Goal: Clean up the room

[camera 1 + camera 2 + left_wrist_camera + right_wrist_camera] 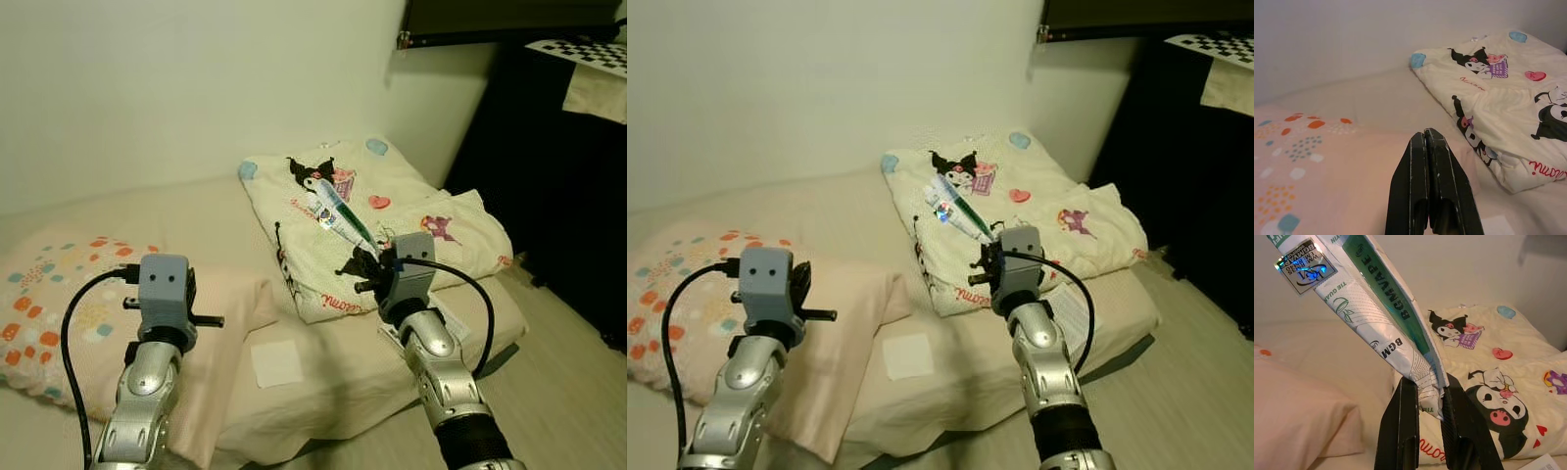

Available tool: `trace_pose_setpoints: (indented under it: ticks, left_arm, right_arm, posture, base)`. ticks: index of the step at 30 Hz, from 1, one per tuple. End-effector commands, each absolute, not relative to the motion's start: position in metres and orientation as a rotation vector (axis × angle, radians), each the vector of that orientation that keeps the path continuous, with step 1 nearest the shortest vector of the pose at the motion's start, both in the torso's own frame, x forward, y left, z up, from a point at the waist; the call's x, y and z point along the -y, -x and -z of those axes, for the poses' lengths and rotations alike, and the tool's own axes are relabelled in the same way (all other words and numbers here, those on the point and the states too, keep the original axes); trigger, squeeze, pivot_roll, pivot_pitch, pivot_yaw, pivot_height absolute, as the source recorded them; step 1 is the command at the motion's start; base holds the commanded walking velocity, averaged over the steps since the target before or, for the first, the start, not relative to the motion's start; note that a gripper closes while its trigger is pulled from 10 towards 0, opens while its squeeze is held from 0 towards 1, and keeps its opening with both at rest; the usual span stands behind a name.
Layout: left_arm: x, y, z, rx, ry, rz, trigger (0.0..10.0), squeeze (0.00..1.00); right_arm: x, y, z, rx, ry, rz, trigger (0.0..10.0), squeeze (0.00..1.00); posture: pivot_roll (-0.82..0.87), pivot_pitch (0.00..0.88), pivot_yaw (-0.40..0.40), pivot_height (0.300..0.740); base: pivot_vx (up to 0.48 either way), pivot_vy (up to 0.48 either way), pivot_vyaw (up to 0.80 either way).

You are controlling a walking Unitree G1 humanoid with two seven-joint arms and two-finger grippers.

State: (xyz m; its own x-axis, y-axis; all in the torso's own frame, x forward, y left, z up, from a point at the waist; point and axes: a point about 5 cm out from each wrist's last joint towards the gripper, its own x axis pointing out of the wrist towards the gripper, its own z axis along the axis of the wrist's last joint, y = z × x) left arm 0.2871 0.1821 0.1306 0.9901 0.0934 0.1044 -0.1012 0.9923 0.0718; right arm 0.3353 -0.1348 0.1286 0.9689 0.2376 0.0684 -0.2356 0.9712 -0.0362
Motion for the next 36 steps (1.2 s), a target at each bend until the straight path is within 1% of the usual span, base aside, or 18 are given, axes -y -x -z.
trace_pose_setpoints:
  ticks: [1,7,11,18,28,36]
  left_arm:
    - [-0.183,-0.286,-0.124,0.078,-0.082,-0.107,10.0,0.00]
    - [-0.179,-0.286,-0.114,0.018,-0.097,-0.093,10.0,0.00]
    - [-0.178,-0.285,-0.114,0.028,-0.113,-0.088,10.0,0.00]
    - [-0.180,-0.287,-0.115,0.032,-0.116,-0.097,10.0,0.00]
    - [-0.177,-0.285,-0.111,0.022,-0.136,-0.097,10.0,0.00]
    - [-0.178,-0.283,-0.111,0.017,-0.137,-0.094,10.0,0.00]
  right_arm:
    - [0.130,-0.334,-0.122,0.032,0.020,-0.259,10.0,0.00]
    - [0.123,-0.332,-0.112,-0.007,0.023,-0.275,10.0,0.00]
    - [0.127,-0.333,-0.109,-0.023,0.006,-0.224,10.0,0.00]
    - [0.130,-0.334,-0.111,-0.016,0.002,-0.216,10.0,0.00]
    - [0.130,-0.334,-0.106,-0.028,0.014,-0.209,10.0,0.00]
    - [0.128,-0.335,-0.107,-0.019,0.045,-0.220,10.0,0.00]
  posture:
    - [-0.05,0.091,-0.057,0.740]
    - [-0.04,0.088,-0.059,0.740]
    - [-0.04,0.086,-0.054,0.740]
    - [-0.04,0.086,-0.052,0.740]
    - [-0.02,0.060,-0.060,0.740]
    - [-0.02,0.056,-0.065,0.740]
  base:
    - [0.000,0.000,0.00]
    - [0.000,0.000,0.00]
    - [0.000,0.000,0.00]
    - [0.000,0.000,0.00]
    - [0.000,0.000,-0.80]
    - [0.000,0.000,-0.80]
